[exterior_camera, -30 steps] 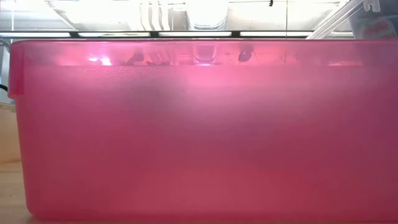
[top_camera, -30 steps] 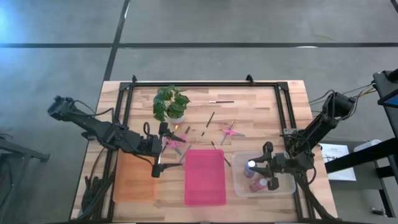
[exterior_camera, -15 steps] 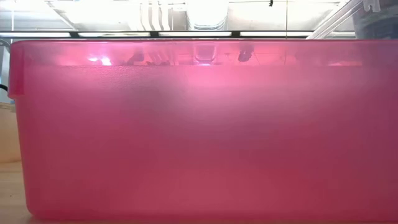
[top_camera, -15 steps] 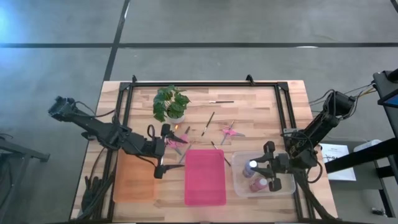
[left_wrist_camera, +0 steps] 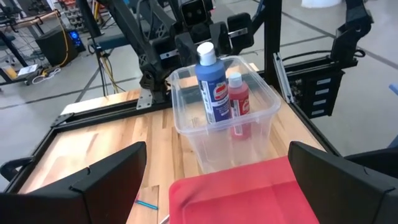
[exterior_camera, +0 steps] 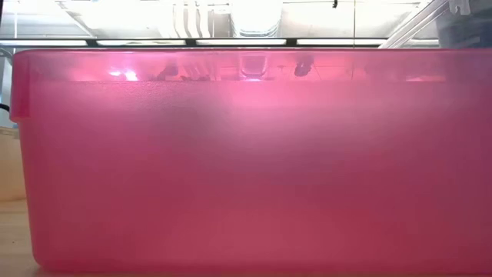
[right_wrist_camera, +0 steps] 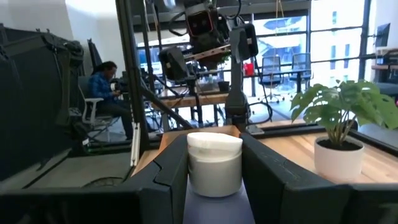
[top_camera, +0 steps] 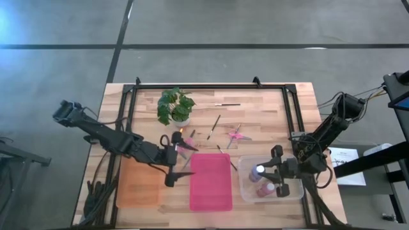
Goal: Pick & Place Paint Supplies
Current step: Put the purple paint bottle into the transparent bin
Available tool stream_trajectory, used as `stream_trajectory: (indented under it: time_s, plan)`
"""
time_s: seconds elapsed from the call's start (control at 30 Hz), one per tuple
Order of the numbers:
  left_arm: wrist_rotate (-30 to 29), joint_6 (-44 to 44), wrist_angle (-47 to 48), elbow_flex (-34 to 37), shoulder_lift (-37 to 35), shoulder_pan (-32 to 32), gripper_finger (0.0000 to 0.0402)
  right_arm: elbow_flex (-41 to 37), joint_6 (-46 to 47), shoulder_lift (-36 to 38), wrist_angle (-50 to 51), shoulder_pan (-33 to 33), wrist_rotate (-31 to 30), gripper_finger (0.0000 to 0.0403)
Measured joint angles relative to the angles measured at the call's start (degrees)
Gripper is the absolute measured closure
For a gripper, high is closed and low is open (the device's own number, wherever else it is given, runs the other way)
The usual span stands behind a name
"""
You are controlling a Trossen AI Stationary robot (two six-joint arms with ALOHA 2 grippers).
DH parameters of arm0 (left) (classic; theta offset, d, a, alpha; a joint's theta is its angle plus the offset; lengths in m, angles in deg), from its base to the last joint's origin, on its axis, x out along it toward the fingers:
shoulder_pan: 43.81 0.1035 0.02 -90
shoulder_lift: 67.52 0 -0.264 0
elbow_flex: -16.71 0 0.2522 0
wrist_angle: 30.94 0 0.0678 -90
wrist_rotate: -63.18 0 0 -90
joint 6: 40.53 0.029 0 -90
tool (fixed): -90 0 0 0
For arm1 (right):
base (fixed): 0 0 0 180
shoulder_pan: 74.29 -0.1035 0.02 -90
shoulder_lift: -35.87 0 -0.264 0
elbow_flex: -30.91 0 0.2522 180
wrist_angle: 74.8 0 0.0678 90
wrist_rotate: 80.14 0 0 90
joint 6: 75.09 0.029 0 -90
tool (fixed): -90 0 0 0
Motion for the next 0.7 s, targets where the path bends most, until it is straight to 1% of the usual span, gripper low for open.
stream_trajectory:
  time_s: [0.4,0.7]
  plan:
    - [0.53,0.03,-2.52,0.0,5.34,0.15,0.0002,0.13,-0.11,-0.02,0.52,0.0,-0.04,0.0292]
    - [0.53,0.26,-3.36,0.0,6.34,0.22,0.0002,1.27,-1.66,0.0,0.54,0.0,0.23,0.0292]
